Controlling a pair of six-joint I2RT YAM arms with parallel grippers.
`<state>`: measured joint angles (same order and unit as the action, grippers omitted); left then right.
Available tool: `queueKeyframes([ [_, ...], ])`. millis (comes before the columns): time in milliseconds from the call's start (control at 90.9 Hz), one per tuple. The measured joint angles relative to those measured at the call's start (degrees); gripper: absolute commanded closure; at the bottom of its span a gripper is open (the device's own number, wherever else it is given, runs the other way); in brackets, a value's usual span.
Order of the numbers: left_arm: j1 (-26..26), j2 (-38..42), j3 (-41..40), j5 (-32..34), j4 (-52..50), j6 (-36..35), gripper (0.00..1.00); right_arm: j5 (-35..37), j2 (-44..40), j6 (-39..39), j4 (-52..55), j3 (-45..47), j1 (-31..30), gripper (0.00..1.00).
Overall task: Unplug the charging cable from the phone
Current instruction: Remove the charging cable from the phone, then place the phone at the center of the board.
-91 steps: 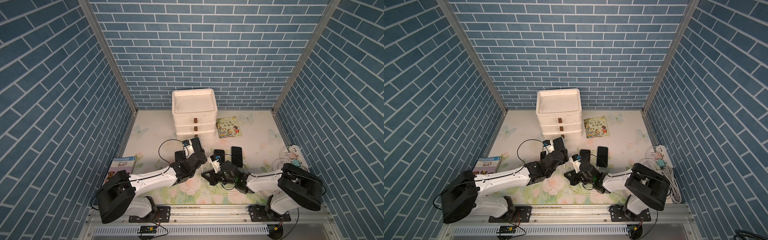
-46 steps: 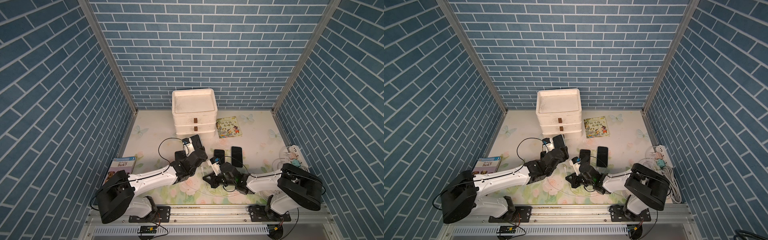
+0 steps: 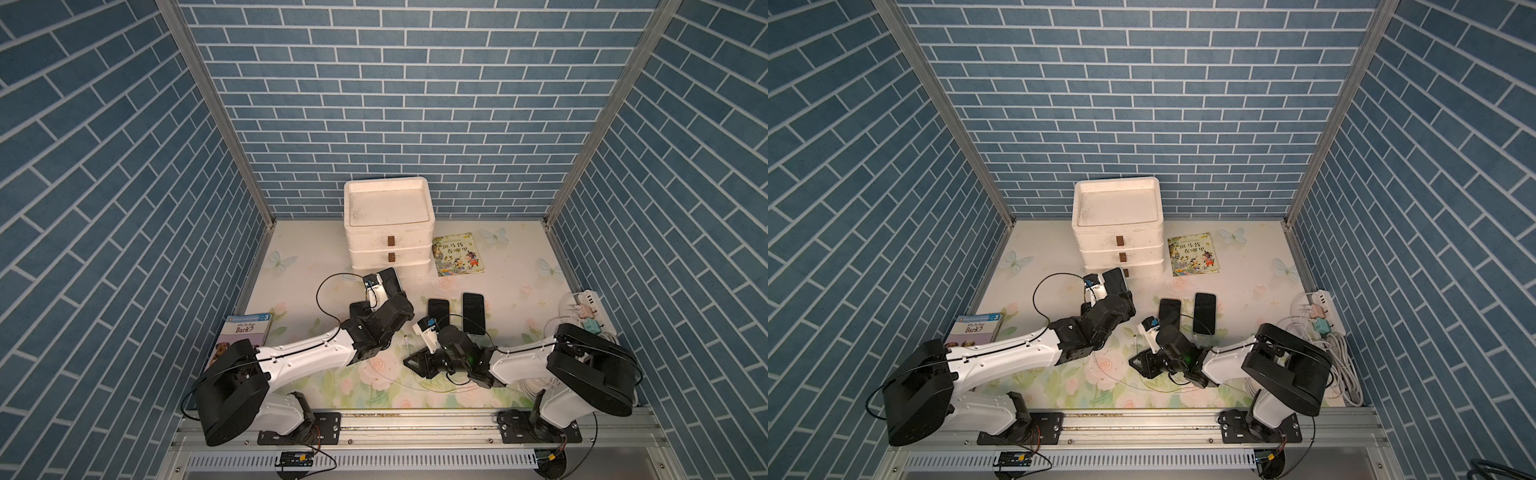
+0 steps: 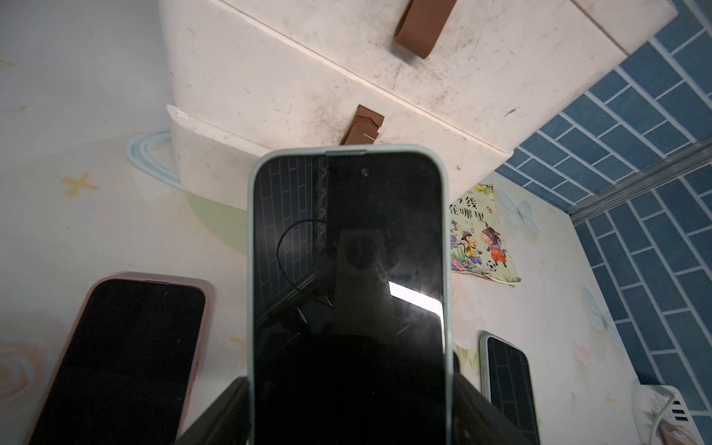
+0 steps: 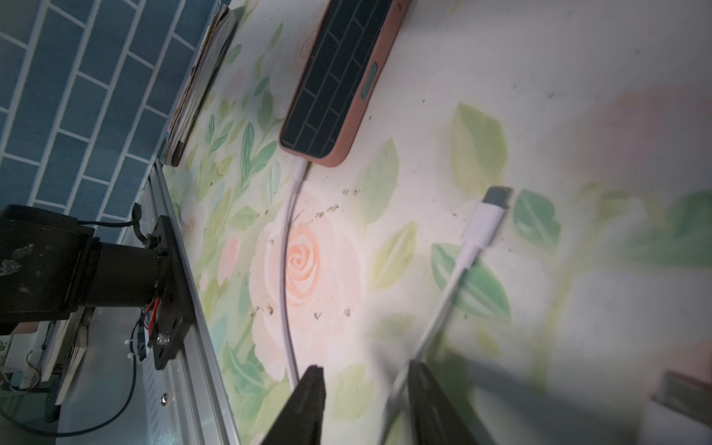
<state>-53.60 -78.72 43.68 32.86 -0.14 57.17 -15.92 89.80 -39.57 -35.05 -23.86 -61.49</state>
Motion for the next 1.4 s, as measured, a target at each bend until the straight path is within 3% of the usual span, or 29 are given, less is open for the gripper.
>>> queueKeyframes([
  [242, 2.9, -5.0, 1.1, -3.3, -2.3, -2.9, 1.0, 0.3, -1.6, 0.0, 1.0, 0.1, 0.7, 0.37],
  [660, 4.2, -20.5, 10.6, -10.9, -5.7, -10.6, 1.0, 8.3, -24.3, -1.2, 9.5, 2.3, 10.8, 0.29],
  [1056, 3.9, -25.2, 12.8, -11.9, -10.9, -10.7, 1.0, 10.3, -27.6, -3.6, 12.5, 2.9, 12.0, 0.28],
  [1133, 3.6, -25.2, 12.8, -11.9, -11.2, -10.7, 0.64, 10.4, -27.6, -3.7, 12.5, 2.9, 12.1, 0.28],
  [1166, 3.4, -25.2, 12.8, -11.9, -11.3, -10.7, 0.22, 10.4, -27.6, -3.7, 12.5, 2.9, 12.1, 0.28],
  [1188, 3.4, -25.2, 12.7, -12.0, -11.3, -10.6, 0.06, 10.4, -27.6, -3.7, 12.5, 2.9, 12.1, 0.28],
  [1232, 3.3, -25.0, 12.5, -12.2, -11.1, -10.5, 0.0, 10.4, -27.6, -3.7, 12.6, 2.9, 12.1, 0.28],
  [1397, 3.2, -22.7, 11.5, -12.5, -11.7, -9.5, 0.0, 10.4, -27.6, -3.7, 13.1, 2.9, 12.1, 0.28],
])
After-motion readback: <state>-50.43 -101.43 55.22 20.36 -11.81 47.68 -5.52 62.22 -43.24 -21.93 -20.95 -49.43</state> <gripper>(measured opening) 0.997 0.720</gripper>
